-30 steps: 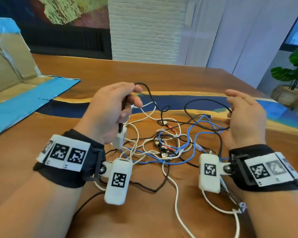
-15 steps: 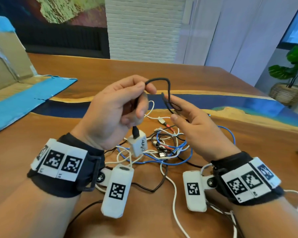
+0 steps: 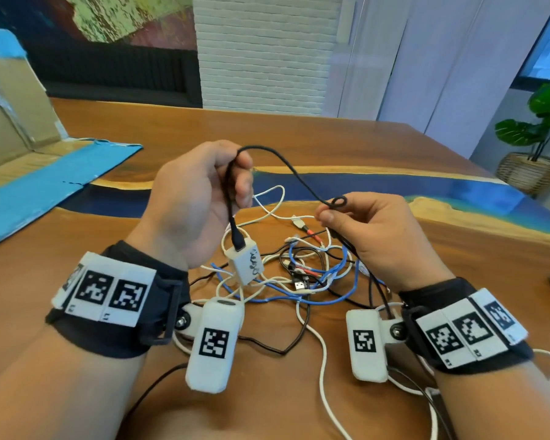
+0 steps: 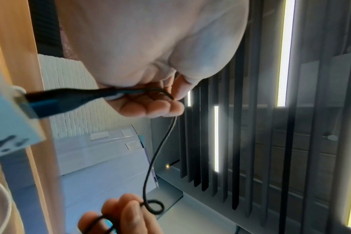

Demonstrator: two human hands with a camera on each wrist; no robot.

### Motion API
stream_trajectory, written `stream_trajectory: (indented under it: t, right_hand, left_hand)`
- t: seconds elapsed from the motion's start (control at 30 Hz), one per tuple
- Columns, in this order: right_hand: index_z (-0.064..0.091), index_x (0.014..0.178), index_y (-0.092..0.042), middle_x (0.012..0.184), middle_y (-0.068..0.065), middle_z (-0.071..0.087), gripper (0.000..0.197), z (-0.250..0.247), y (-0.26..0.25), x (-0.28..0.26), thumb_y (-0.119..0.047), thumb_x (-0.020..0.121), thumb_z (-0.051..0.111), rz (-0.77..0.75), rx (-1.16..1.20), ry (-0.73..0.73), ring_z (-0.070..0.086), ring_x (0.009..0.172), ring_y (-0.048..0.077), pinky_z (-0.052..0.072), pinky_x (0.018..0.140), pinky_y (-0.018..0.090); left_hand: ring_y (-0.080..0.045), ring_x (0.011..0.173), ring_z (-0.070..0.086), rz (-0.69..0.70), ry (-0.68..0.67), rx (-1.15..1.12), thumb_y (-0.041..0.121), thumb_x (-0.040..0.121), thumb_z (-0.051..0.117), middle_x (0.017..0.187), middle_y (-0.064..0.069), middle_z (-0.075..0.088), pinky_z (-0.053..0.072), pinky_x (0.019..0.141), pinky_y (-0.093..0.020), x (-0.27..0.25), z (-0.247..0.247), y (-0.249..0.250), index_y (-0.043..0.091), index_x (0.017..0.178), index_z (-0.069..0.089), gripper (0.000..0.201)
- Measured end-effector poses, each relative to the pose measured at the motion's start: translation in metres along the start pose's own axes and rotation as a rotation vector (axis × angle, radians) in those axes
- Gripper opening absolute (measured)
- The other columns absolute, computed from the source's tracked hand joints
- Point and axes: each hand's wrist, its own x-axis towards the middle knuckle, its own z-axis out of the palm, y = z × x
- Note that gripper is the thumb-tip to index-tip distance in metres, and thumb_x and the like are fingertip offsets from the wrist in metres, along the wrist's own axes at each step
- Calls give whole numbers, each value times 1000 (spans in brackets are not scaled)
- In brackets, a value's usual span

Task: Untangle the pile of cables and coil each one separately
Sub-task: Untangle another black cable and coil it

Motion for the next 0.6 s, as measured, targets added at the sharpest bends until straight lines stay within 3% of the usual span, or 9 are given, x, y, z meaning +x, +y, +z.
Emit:
stream_trajectory:
  t: [0.1, 0.2, 0.27, 0.37, 0.5, 0.6]
  right_hand:
    - [81, 87, -19, 83, 0, 78, 4, 0, -1, -1, -15, 87, 79, -1, 20, 58, 73, 81, 12, 57, 74, 24]
    - [78, 78, -25, 82, -6, 77, 9, 2, 0, -1, -19, 80, 85, -22, -36, 48, 73, 82, 11, 56, 76, 24]
    - [73, 71, -27, 81, -7, 75, 18, 2, -1, -1, -19, 76, 88, -36, -72, 52, 71, 82, 11, 56, 79, 28]
    - [69, 66, -23, 80, -3, 73, 23, 1, -2, -3, -18, 74, 90, -51, -115, 76, 71, 83, 12, 57, 81, 35]
    - [63, 66, -19, 78, -3, 71, 27, -10, 1, 2, -15, 75, 89, -66, -128, 231, 71, 84, 14, 58, 82, 36]
    - [60, 67, -17, 72, -5, 68, 29, -21, 2, 6, -13, 77, 87, -75, -103, 376, 67, 70, 12, 57, 71, 32]
  left_hand:
    - [-15, 65, 52, -35, 33, 159, 9, 99, 37, 72, -4, 59, 44, 67, -32, 0, -2, -1, 8, 98, 65, 27]
    - [-15, 62, 52, -28, -25, 295, 18, 103, 44, 79, -6, 65, 45, 65, -33, -2, 1, 0, 14, 117, 67, 27]
    - [-15, 55, 42, -5, -105, 397, 30, 99, 58, 70, -7, 59, 37, 55, -26, -4, 3, 0, 12, 112, 71, 26]
    - [-21, 57, 25, 0, -150, 474, 35, 99, 58, 61, -6, 34, 21, 57, -36, -6, 6, -4, 8, 88, 75, 34]
    - [-12, 50, 21, -21, 54, 246, 33, 108, 43, 55, 5, 28, 17, 53, -33, 0, -3, 2, 14, 82, 63, 38]
    - [-11, 47, 19, -14, 110, 181, 33, 109, 42, 54, 6, 26, 18, 48, -29, 5, -10, 3, 14, 85, 61, 35]
